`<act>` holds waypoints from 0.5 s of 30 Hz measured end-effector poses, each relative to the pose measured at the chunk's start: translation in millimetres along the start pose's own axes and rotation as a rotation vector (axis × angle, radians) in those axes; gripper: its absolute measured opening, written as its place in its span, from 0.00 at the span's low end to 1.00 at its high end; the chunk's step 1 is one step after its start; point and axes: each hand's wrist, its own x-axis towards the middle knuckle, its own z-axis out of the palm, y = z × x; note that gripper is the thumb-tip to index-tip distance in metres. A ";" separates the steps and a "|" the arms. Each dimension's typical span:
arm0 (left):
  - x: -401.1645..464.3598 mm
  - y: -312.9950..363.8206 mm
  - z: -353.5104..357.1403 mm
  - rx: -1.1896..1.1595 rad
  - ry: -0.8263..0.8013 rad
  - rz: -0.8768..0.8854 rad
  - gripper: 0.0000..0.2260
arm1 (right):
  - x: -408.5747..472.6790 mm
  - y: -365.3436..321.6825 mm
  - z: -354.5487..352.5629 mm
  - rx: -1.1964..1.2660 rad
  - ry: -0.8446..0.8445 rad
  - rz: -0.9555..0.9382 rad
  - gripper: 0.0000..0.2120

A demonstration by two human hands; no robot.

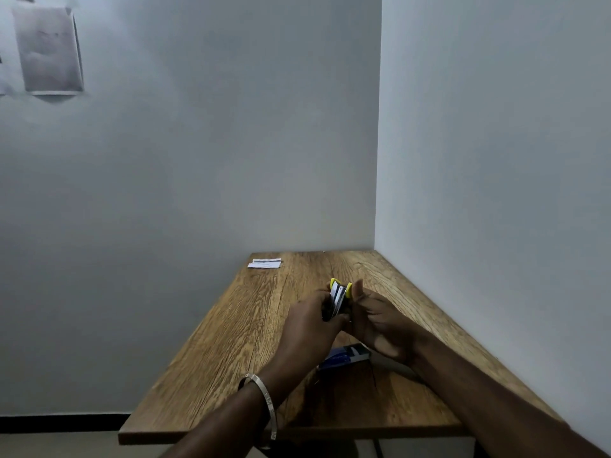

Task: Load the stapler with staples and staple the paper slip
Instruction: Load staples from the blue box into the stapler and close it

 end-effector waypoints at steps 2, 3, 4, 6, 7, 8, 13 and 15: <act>0.0 0.6 -3.3 -0.066 -0.029 -0.009 0.18 | -0.8 -5.3 -0.2 0.057 -0.025 -0.014 0.32; -0.1 0.5 -6.5 -0.094 -0.030 -0.024 0.20 | -1.0 -8.8 -0.6 0.108 -0.008 -0.027 0.33; 0.1 -0.3 -10.3 -0.094 -0.015 -0.041 0.21 | -1.2 -12.4 -1.4 0.175 0.032 -0.044 0.34; 0.5 -6.6 -18.9 -0.045 0.045 -0.068 0.19 | -1.1 -18.7 -5.9 0.290 0.134 -0.111 0.32; 0.5 -11.1 -23.3 -0.019 0.071 -0.074 0.16 | -1.1 -21.1 -8.7 0.304 0.187 -0.143 0.31; 0.2 -16.0 -27.5 0.011 0.083 -0.077 0.13 | -1.3 -23.0 -10.7 0.280 0.235 -0.163 0.31; -3.2 -44.0 -46.3 0.263 -0.113 -0.125 0.13 | 0.4 -15.5 -13.2 -0.634 0.593 -0.176 0.27; -3.4 -51.2 -54.0 0.375 -0.192 -0.139 0.15 | 2.8 -4.6 -17.0 -1.015 0.573 -0.214 0.18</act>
